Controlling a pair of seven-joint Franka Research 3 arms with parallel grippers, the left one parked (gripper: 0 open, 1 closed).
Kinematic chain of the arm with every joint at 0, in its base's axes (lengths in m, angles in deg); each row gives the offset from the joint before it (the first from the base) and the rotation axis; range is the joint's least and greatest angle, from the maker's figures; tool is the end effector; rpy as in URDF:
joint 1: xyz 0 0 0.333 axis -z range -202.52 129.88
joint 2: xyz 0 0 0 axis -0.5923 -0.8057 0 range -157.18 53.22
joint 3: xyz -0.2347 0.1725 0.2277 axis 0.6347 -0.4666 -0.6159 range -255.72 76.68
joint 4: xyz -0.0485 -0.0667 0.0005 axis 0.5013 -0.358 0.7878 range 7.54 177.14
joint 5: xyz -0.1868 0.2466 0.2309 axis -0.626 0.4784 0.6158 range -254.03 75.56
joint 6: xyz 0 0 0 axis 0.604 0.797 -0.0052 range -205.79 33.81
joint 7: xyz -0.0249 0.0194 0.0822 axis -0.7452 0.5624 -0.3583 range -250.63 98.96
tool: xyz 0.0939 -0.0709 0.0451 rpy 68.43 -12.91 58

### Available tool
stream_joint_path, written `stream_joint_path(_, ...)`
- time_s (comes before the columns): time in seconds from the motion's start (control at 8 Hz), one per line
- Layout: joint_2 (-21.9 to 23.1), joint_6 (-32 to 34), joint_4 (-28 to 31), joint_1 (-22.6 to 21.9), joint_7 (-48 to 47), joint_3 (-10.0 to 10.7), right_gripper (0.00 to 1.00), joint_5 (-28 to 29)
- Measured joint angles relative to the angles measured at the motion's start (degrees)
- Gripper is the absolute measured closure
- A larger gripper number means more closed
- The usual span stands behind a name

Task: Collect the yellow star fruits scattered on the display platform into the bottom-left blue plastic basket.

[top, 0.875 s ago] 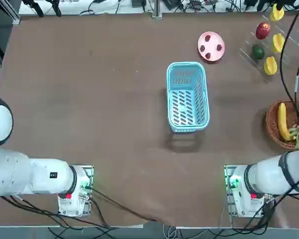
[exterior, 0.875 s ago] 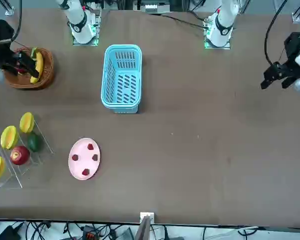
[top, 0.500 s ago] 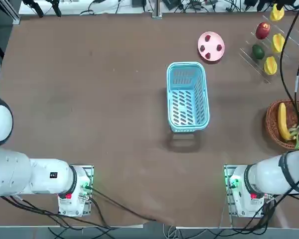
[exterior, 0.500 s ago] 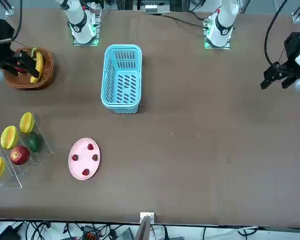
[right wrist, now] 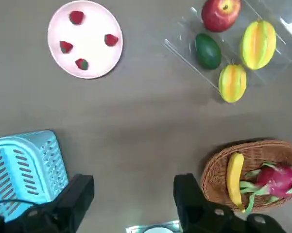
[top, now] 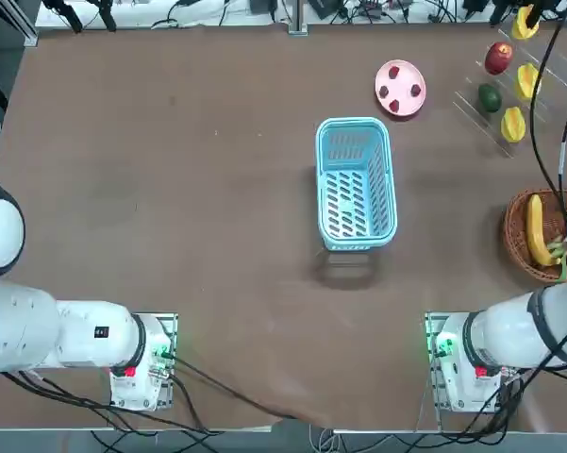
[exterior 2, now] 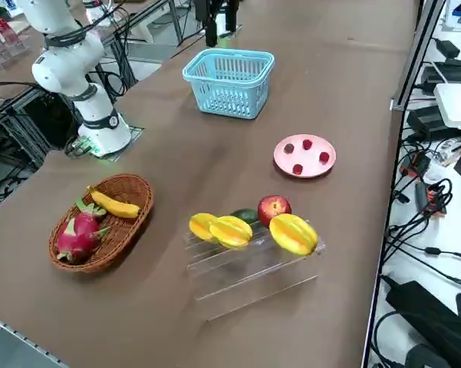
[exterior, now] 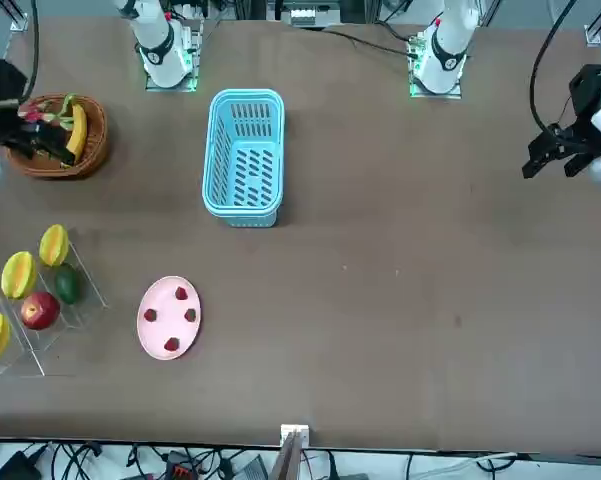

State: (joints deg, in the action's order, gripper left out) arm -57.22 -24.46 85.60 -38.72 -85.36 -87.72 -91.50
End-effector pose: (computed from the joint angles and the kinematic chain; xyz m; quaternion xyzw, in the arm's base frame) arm 0.5661 0.0015 0.6411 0.9950 -0.0787 -0.0549 0.0262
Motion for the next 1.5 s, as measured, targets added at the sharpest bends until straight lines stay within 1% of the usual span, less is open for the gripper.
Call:
stream_joint_path(0.25, -2.66, -4.39, -0.11, 3.57, 0.00, 0.51, 0.00, -0.10)
stream_joint_path(0.38, -4.49, -8.33, -0.65, 5.28, 0.30, 0.64, 0.00, -0.10)
stream_joint_path(0.5, -7.26, -12.10, -2.23, 6.50, 0.41, 0.71, 0.00, -0.10)
stream_joint_path(0.62, -10.88, -14.46, -5.00, 7.25, 0.99, 0.71, 0.00, -0.11)
stream_joint_path(0.88, -19.45, -17.02, -13.69, 8.72, 4.39, 0.78, 0.00, -0.22)
stream_joint_path(1.0, -23.60, -18.42, -18.12, 10.34, 5.64, 0.81, 0.00, -0.22)
stream_joint_path(1.12, -27.03, -20.82, -21.20, 12.41, 7.44, 0.80, 0.00, -0.21)
stream_joint_path(1.25, -29.66, -24.09, -22.77, 14.08, 9.79, 0.81, 0.00, -0.20)
stream_joint_path(1.5, -33.52, -29.86, -23.85, 16.26, 13.21, 0.84, 0.00, -0.21)
